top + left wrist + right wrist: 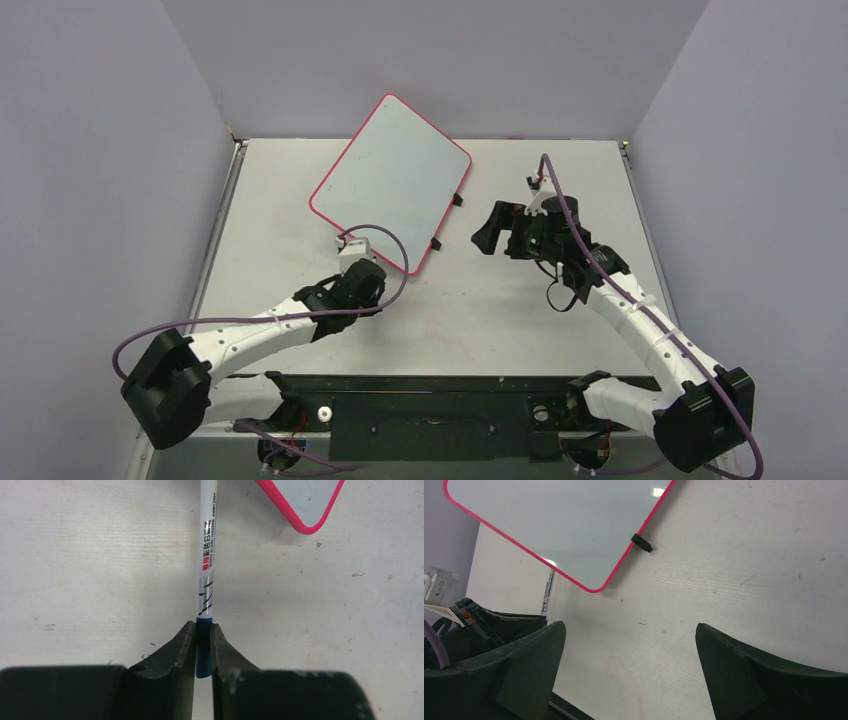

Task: Write a sentence on the whiteboard
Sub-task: Open the whiteboard marker at the center of the board.

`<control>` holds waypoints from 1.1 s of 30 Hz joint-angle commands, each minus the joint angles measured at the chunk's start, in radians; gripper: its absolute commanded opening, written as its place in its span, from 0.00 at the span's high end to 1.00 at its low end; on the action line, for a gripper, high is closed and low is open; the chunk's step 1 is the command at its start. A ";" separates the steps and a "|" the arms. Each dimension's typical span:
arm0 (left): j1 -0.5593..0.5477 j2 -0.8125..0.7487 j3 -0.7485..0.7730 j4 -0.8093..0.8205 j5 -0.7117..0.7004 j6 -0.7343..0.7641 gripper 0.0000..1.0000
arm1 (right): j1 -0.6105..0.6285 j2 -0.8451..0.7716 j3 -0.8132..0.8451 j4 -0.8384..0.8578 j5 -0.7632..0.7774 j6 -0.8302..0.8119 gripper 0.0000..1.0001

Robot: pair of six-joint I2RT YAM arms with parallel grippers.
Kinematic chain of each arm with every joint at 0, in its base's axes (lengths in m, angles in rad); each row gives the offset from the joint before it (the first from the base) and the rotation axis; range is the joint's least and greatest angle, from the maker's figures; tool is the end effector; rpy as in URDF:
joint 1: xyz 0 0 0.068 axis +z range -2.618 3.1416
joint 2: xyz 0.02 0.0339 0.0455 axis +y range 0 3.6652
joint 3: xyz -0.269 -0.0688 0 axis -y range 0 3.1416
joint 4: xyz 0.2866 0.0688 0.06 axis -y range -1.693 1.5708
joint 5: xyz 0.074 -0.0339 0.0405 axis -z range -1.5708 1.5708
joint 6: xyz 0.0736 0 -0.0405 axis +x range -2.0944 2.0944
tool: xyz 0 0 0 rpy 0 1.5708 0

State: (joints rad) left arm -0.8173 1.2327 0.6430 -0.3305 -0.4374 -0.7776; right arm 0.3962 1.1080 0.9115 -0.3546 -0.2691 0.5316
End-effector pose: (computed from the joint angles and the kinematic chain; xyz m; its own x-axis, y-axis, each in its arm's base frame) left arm 0.2195 -0.1884 0.1458 -0.7283 -0.1525 -0.6681 -0.0363 0.9821 -0.1847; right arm 0.2841 0.1401 0.2812 -0.7109 0.2323 -0.6638 -0.2559 0.7937 0.5519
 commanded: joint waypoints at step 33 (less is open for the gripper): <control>-0.002 -0.475 0.309 -0.340 0.072 0.346 1.00 | 0.169 0.091 0.244 -0.013 -0.297 -0.119 0.02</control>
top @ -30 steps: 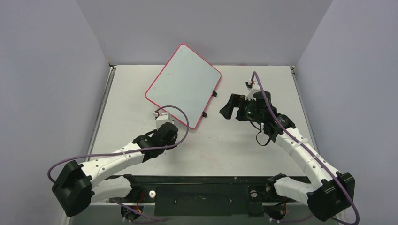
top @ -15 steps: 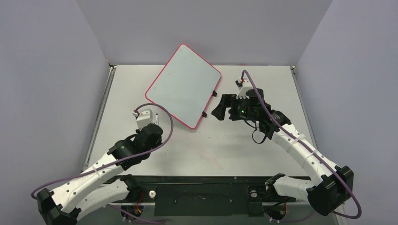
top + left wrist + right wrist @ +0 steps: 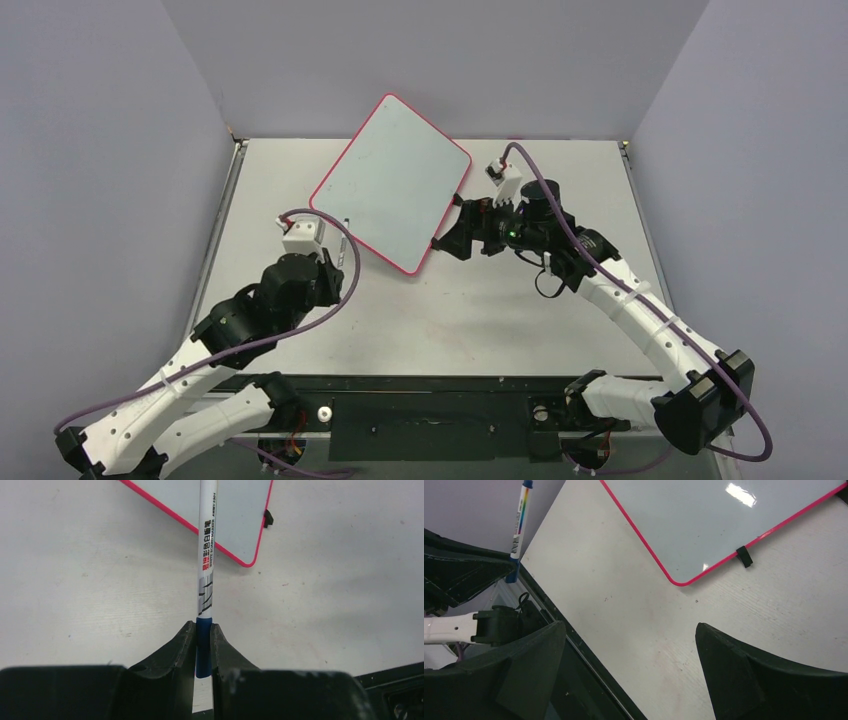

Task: Write a sentence on the whiteboard
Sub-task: Open the whiteboard marker at the center of the board.

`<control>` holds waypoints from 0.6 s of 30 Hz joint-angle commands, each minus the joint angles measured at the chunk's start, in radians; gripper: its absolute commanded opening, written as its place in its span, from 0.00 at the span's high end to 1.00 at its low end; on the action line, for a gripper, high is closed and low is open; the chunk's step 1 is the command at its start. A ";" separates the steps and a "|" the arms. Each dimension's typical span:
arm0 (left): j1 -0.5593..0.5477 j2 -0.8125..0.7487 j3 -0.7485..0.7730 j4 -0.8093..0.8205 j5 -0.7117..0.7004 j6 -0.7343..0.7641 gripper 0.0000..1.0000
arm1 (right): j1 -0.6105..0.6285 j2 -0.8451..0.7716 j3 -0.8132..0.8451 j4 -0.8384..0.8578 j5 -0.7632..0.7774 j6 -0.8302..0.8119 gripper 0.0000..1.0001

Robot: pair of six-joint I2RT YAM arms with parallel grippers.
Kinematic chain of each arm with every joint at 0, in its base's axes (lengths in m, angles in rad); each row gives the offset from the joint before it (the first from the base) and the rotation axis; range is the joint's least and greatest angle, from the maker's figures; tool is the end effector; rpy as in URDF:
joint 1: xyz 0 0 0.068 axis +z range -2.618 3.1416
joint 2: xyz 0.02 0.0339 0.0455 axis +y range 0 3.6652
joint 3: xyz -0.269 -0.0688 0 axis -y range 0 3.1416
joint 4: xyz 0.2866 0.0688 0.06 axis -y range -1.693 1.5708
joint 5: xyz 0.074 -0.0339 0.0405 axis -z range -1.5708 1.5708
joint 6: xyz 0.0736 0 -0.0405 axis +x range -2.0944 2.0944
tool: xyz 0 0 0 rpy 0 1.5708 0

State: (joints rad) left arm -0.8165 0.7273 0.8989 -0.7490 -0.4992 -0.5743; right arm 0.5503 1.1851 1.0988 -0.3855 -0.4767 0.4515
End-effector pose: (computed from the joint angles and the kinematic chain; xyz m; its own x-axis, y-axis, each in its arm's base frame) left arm 0.1677 -0.1270 0.3247 -0.5122 -0.1514 -0.8454 0.1035 0.9663 -0.2358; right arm 0.2668 0.2033 0.3345 -0.7033 0.0233 -0.7105 -0.5625 0.5928 0.5763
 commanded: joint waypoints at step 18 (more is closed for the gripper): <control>-0.003 0.241 0.141 0.204 0.719 0.339 1.00 | 0.059 0.006 0.056 0.008 -0.286 -0.089 0.02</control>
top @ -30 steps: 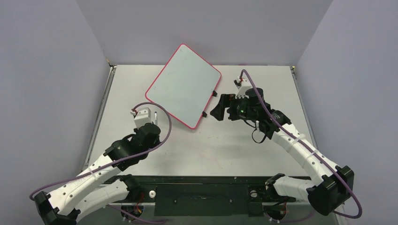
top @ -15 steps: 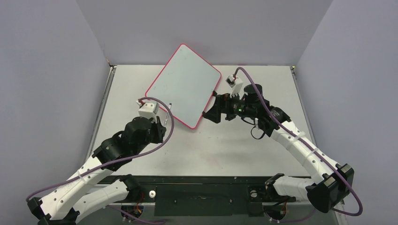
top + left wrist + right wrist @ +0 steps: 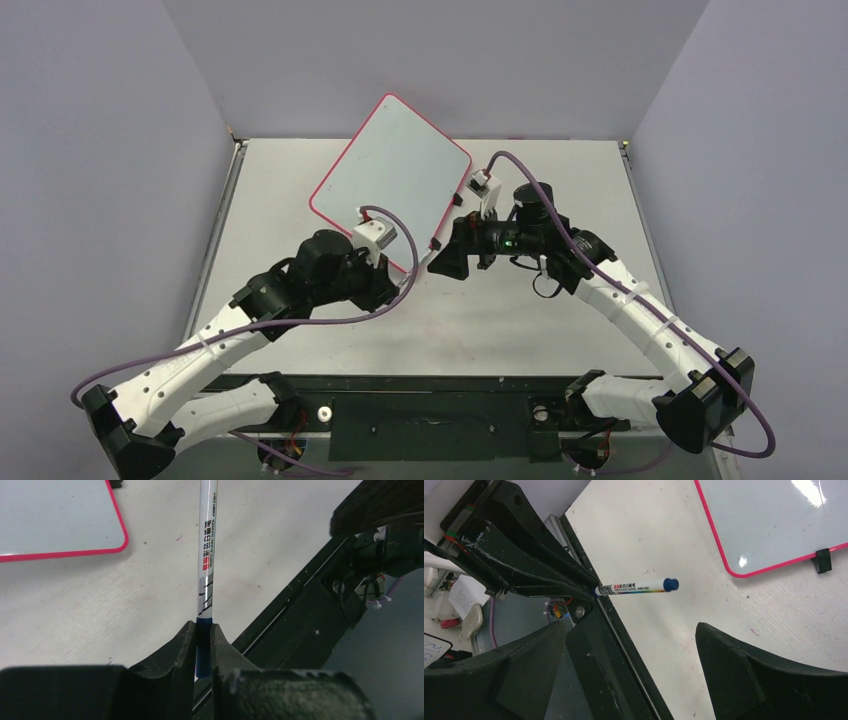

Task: Write a sentence on the whiteboard
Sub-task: Open the whiteboard marker at the center of the board.

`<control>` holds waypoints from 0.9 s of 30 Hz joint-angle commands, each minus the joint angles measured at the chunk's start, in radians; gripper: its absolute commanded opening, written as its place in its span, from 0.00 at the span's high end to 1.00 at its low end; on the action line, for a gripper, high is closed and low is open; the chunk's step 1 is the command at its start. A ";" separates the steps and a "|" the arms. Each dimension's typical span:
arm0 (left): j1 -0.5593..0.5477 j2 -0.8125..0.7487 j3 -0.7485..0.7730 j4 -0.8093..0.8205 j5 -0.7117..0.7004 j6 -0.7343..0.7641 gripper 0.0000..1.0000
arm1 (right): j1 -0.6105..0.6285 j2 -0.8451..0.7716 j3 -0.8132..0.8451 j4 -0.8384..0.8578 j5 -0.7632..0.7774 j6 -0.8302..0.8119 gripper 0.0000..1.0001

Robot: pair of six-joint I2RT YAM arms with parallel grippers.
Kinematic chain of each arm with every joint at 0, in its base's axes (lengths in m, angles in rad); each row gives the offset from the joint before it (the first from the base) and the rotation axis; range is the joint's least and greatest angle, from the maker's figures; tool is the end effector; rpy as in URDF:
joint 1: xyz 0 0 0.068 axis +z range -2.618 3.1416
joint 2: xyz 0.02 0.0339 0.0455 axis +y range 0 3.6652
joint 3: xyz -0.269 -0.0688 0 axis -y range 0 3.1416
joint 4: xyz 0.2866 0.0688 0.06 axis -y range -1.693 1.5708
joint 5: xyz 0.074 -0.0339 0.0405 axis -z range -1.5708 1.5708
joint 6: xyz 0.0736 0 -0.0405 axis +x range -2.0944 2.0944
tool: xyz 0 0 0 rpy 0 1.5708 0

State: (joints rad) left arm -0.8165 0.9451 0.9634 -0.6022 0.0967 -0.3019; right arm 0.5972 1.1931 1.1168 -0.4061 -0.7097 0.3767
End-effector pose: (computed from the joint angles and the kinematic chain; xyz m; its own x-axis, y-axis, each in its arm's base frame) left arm 0.1802 -0.2022 0.3156 -0.5925 0.1984 -0.7808 0.6330 0.7142 -0.2989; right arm 0.2427 0.2231 0.3413 -0.6892 -0.1312 -0.7126 -0.6994 0.3774 0.6070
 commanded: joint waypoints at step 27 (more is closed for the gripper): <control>-0.003 0.072 0.186 0.014 0.239 0.227 1.00 | 0.081 0.055 0.034 0.087 -0.167 0.016 0.31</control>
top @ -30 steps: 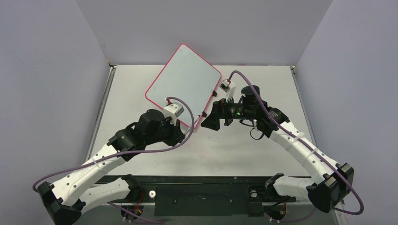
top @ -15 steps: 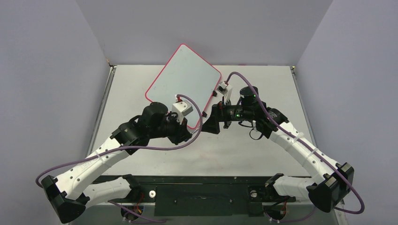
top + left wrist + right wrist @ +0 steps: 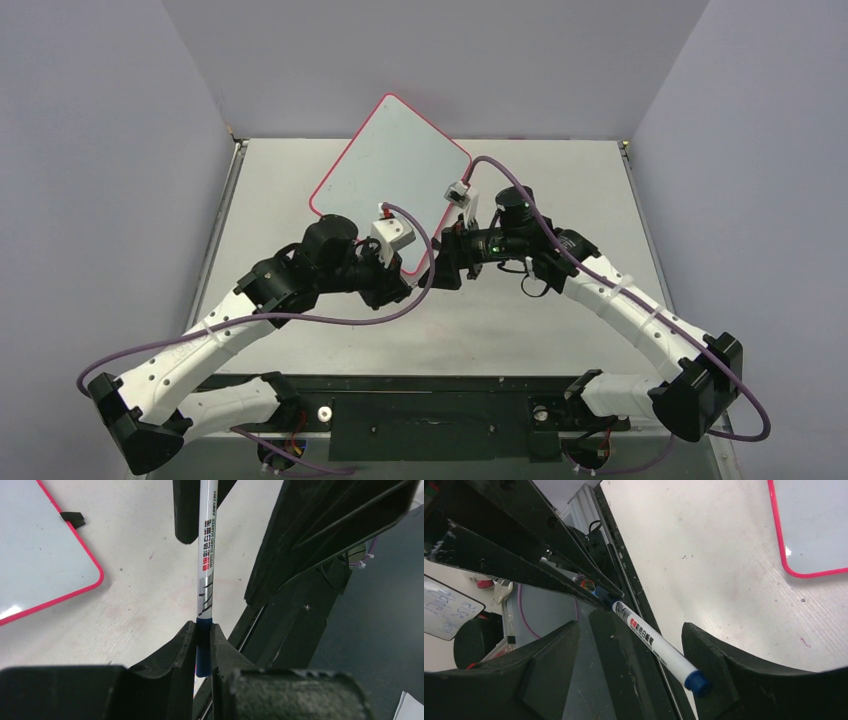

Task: Write a sentence on the whiteboard
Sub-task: Open the whiteboard marker at the center of the board.

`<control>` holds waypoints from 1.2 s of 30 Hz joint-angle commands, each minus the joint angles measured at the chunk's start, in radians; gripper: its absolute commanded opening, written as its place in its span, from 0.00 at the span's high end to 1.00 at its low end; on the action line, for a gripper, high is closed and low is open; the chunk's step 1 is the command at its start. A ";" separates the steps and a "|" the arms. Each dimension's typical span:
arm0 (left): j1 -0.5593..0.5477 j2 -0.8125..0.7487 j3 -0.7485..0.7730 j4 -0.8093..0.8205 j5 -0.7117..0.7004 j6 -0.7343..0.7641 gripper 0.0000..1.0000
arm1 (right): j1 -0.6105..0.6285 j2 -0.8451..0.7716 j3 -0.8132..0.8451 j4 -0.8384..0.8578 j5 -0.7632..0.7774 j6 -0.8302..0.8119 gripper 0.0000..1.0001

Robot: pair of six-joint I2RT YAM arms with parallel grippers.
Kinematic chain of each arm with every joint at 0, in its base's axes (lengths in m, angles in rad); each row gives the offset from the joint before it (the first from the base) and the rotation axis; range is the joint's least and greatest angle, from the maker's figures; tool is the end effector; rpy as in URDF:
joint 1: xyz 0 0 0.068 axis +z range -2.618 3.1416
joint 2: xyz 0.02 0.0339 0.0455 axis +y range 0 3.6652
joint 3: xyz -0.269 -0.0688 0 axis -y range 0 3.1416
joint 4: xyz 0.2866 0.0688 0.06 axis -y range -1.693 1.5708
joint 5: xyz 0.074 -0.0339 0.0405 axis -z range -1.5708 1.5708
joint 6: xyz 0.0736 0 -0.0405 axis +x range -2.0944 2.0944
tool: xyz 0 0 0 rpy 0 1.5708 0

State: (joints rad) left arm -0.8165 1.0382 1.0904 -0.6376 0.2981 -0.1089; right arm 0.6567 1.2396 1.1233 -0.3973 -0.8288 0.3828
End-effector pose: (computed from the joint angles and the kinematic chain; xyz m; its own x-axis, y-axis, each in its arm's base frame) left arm 0.1806 -0.2238 0.3404 -0.4701 0.3485 -0.8109 0.8180 0.5171 -0.2519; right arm 0.2298 0.2456 0.3334 -0.7050 -0.2247 -0.6727 -0.7090 0.2449 0.6613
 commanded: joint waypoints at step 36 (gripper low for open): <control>0.056 -0.149 -0.014 0.237 0.021 -0.120 0.49 | -0.025 -0.092 0.010 0.348 0.036 0.309 1.00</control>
State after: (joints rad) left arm -0.7998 0.9264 1.0966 -0.5522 0.2432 -0.1482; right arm 0.6548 1.2320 1.1217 -0.2150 -0.7837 0.5961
